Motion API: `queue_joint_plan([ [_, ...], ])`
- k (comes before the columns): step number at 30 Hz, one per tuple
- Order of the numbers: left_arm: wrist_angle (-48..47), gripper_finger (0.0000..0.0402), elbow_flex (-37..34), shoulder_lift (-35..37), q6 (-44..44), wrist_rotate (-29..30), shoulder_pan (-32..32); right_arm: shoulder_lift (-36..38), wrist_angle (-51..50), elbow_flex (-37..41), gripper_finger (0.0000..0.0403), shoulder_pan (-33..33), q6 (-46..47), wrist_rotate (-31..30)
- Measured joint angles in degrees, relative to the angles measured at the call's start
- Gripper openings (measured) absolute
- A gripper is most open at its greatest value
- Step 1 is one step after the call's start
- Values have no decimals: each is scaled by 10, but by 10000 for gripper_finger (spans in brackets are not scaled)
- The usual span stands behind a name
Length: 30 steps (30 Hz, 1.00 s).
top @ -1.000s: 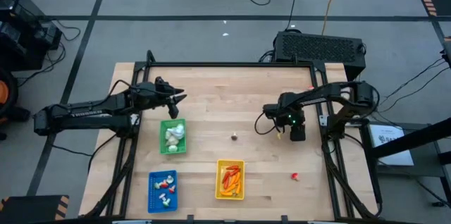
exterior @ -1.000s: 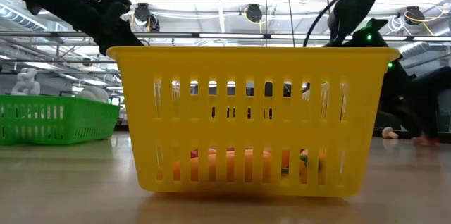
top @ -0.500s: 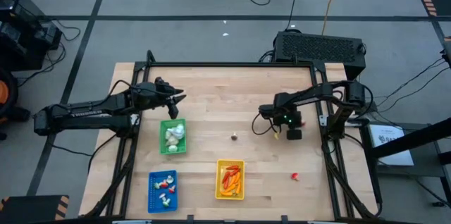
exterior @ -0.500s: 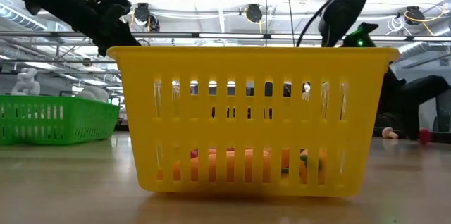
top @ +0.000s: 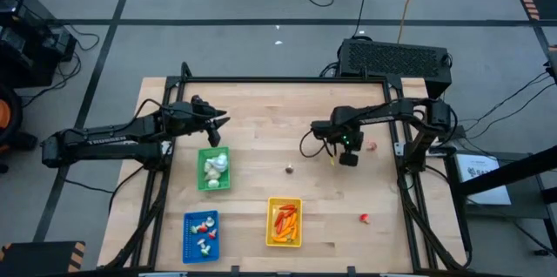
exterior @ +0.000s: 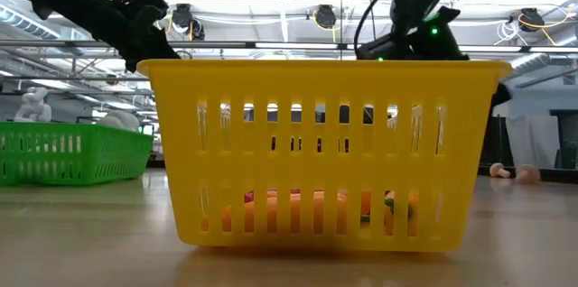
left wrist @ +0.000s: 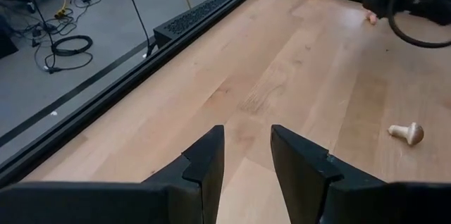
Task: Sort produce into baskets
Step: Put the red mushroom into the blue basket
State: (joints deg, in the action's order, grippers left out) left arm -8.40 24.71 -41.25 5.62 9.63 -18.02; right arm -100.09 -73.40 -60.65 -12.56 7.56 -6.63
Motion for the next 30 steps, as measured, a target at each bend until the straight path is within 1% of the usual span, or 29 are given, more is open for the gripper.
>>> queue_joint_plan([
  [4, 0, 125, 0, 0, 0, -1, 0, 0, -5, 5, 6, -29, 87, -8],
  [7, 0, 125, 0, 0, 0, -3, 0, 0, -22, 16, 24, -57, 112, 13],
  [9, 0, 125, 0, 0, 0, -4, 0, 0, -23, 23, 49, -74, 108, 45],
  [12, -2, 125, 0, 0, 0, -5, 0, 0, -22, 29, 97, -93, 95, 95],
  [13, -3, 125, 0, 0, 0, -5, 0, 0, -21, 31, 115, -97, 95, 100],
  [17, -13, 125, 0, 0, 0, -5, 0, 0, -20, 41, 187, -99, 94, 86],
  [19, -13, 125, 0, 0, 0, -5, 0, 0, -5, 54, 222, -101, 110, 83],
  [20, -13, 125, 0, 0, 0, -5, 0, 0, 9, 64, 238, -103, 118, 89],
  [22, -13, 125, 0, 0, 0, -6, 0, 0, 32, 88, 266, -110, 127, 127],
  [24, -13, 125, 0, 0, 0, -6, 0, 0, 44, 116, 288, -117, 128, 163],
  [27, -13, 125, 0, 0, 0, -6, 0, 0, 46, 155, 309, -130, 124, 157],
  [30, -12, 125, 0, 0, 0, -6, 0, 0, 52, 186, 314, -144, 108, 154],
])
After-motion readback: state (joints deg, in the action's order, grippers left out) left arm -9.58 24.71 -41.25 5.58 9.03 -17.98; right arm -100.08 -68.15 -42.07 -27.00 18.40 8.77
